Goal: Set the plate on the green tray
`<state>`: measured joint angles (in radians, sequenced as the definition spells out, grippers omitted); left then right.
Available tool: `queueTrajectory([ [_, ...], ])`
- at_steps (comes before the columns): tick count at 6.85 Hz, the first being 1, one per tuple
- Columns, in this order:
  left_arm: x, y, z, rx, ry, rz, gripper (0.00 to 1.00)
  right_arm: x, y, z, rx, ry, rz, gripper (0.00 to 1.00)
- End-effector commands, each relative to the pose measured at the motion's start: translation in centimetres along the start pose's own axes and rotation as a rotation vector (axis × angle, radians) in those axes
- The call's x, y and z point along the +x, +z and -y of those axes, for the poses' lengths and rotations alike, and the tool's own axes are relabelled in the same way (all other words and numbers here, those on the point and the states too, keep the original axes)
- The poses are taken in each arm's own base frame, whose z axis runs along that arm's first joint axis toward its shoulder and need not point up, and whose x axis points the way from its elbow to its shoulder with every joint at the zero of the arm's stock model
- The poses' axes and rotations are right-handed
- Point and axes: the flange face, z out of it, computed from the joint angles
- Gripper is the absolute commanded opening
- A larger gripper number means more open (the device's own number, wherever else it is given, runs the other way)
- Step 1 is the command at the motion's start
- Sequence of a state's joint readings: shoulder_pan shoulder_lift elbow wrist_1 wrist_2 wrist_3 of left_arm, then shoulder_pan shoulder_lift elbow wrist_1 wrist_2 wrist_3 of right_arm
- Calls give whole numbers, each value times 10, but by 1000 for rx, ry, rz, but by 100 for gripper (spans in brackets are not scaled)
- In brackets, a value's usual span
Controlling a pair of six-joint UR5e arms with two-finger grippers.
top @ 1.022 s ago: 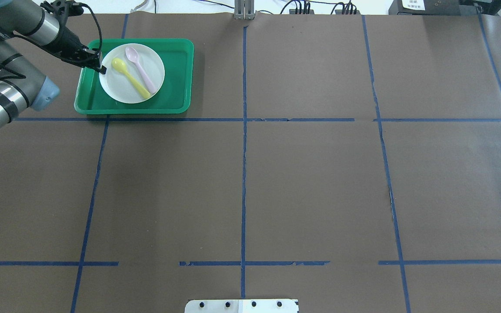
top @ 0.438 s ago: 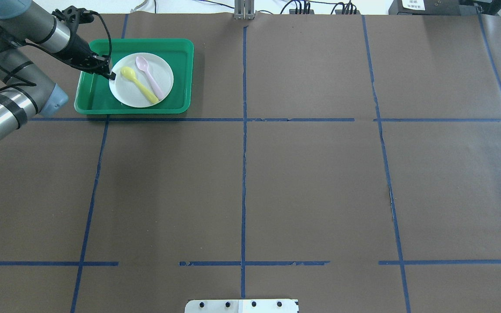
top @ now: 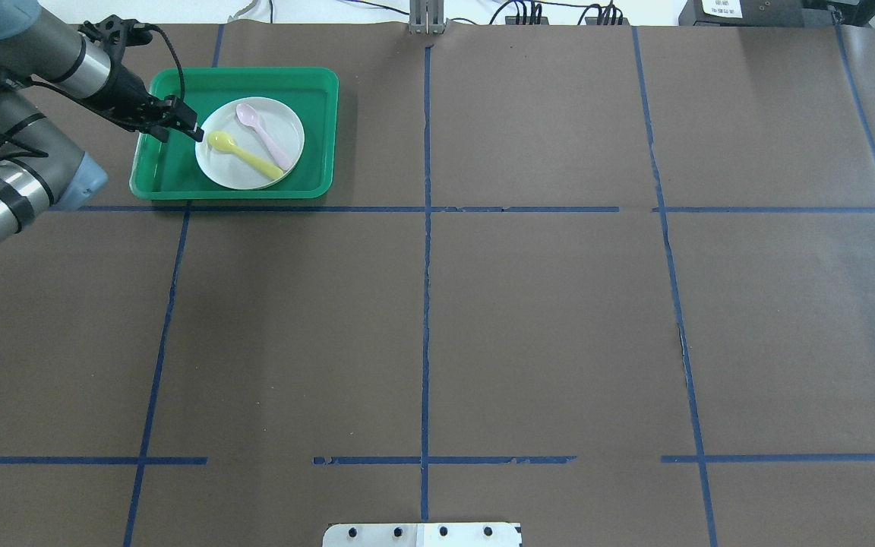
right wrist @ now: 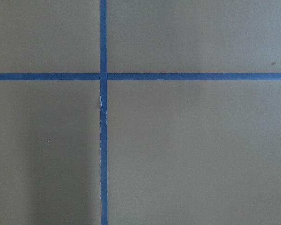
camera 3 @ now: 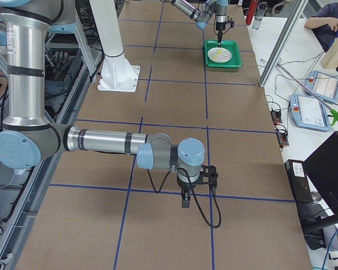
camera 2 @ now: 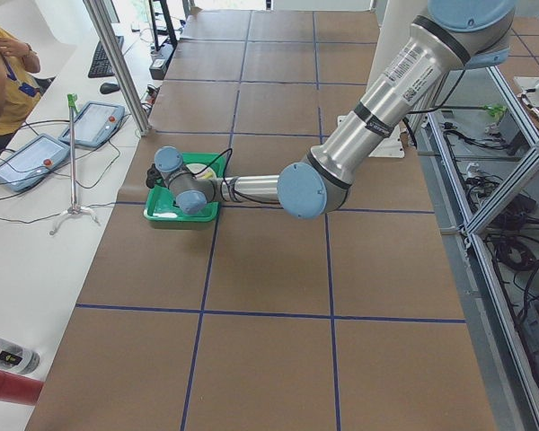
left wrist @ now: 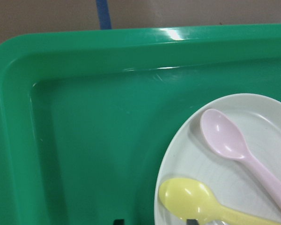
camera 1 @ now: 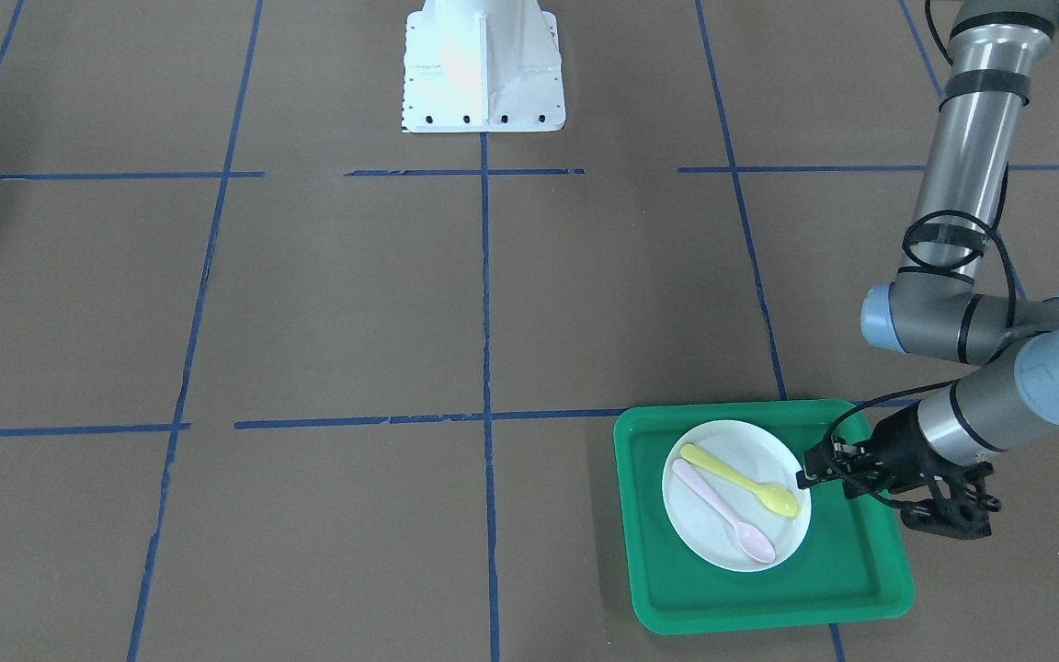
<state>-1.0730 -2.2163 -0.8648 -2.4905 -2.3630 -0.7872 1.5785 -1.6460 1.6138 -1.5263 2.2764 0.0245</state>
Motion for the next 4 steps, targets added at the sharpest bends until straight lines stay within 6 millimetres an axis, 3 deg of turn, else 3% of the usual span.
queueTrajectory([
  [1, -36, -67, -33, -12, -83, 18, 100, 0, 0, 0, 0, 0, 0, 100],
  [2, -65, -94, -43, -47, -69, -5, 100, 0, -1, 1, 1, -1, 0, 100],
  [3, -112, -110, -72, -48, 6, 21, 100, 0, 0, 0, 0, 2, 0, 100],
  [4, -143, -132, -92, -33, 32, 36, 100, 0, 0, 0, 0, 2, 0, 100],
])
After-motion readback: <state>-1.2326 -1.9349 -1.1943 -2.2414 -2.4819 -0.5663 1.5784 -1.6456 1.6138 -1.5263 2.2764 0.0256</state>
